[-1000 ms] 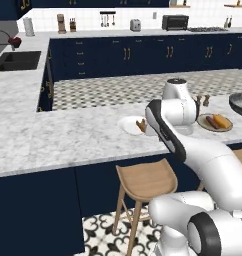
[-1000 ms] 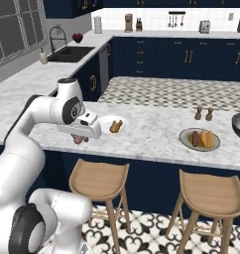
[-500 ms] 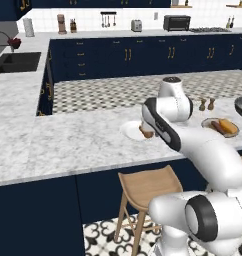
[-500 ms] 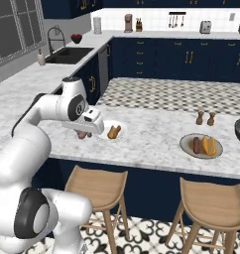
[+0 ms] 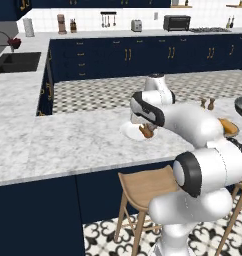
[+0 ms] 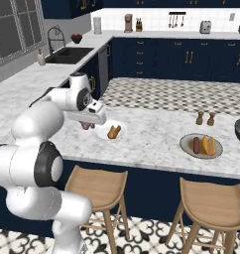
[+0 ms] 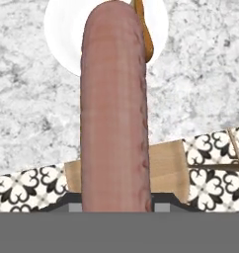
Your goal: Place one bun and one sausage from the bowl on each plate.
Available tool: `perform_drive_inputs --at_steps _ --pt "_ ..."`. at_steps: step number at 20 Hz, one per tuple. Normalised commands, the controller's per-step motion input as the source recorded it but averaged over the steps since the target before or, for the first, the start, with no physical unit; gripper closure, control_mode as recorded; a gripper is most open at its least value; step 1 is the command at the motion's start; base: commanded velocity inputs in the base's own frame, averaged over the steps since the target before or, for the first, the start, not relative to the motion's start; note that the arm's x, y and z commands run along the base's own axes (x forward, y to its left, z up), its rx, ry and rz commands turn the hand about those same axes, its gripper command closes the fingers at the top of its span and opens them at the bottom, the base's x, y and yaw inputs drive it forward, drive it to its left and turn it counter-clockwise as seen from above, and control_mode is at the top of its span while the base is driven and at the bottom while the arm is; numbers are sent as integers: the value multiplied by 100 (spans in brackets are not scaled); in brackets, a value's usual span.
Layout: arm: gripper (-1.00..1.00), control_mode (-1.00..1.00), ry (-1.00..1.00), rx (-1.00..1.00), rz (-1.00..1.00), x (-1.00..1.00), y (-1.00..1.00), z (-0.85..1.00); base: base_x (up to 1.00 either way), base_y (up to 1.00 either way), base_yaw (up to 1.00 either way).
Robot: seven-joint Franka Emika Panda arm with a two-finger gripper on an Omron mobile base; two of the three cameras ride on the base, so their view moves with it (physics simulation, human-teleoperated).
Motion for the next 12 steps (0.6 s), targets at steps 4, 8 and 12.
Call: perform_drive_inputs --at_steps 4,8,12 --pt "100 -100 5 0 0 51 9 -24 0 0 0" --pt "100 -100 1 0 0 64 3 -31 0 0 0" --pt "100 -100 -1 0 1 68 0 -60 0 0 0"
